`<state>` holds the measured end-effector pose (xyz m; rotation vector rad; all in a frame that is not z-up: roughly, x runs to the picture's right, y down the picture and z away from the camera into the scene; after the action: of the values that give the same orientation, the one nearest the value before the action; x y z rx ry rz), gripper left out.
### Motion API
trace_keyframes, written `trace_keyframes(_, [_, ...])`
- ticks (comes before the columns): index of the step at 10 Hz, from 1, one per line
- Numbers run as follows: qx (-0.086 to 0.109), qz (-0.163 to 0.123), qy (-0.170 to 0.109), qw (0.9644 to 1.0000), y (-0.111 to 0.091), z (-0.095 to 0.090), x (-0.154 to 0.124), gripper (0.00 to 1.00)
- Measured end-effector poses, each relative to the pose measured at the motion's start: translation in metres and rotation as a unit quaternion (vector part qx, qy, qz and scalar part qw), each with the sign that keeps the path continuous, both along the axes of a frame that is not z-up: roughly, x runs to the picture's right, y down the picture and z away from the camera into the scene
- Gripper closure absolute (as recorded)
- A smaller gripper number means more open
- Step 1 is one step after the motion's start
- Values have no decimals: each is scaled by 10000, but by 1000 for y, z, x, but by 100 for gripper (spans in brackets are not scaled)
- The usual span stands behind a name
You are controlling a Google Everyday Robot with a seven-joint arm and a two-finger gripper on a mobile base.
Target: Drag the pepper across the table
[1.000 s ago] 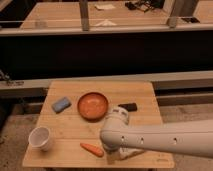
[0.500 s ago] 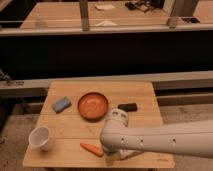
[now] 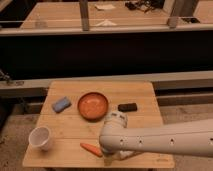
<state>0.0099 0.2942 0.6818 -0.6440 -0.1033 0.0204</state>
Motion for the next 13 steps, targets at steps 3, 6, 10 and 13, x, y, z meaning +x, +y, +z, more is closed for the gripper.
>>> trace_keyframes(3, [-10, 68, -8, 10000, 4, 3, -5, 31])
trace_keyframes(6, [-21, 186, 37, 9998, 8, 5, -7, 31])
trace_keyframes(10, [-47, 290, 48, 9996, 12, 10, -13, 26])
trace_keyframes(13, [-82, 337, 56, 9994, 14, 16, -18, 26])
